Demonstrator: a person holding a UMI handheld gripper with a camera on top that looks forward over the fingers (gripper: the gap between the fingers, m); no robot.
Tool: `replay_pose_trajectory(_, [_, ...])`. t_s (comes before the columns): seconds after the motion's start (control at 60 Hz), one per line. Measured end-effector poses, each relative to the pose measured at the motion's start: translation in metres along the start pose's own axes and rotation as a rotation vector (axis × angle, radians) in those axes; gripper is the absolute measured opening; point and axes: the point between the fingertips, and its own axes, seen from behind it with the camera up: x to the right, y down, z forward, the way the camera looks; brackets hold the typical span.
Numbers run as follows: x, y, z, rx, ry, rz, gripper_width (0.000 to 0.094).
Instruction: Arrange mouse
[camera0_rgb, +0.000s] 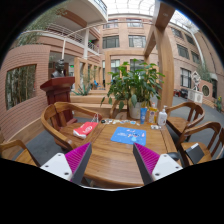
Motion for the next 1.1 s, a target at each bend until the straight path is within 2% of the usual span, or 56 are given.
replay_pose_trajectory(0.133, [0.021,0.045,0.002,-0.084,0.039,0.015,0.0852])
replay_pose_trajectory(0.3, [0.097,0.141,0.04,-0.19,0.11,0.029,0.0852])
replay_pose_trajectory(0.417, [0.149,0.179,0.053,-0.228,0.184,0.07,0.0853])
replay_pose_trajectory(0.767, [0.284,0.205,0.118,-0.194,0.391,0.132,0.0858])
replay_pose_trajectory(1.1, [0.343,0.209,0.183,-0.219,0.432,0.201,0.0854])
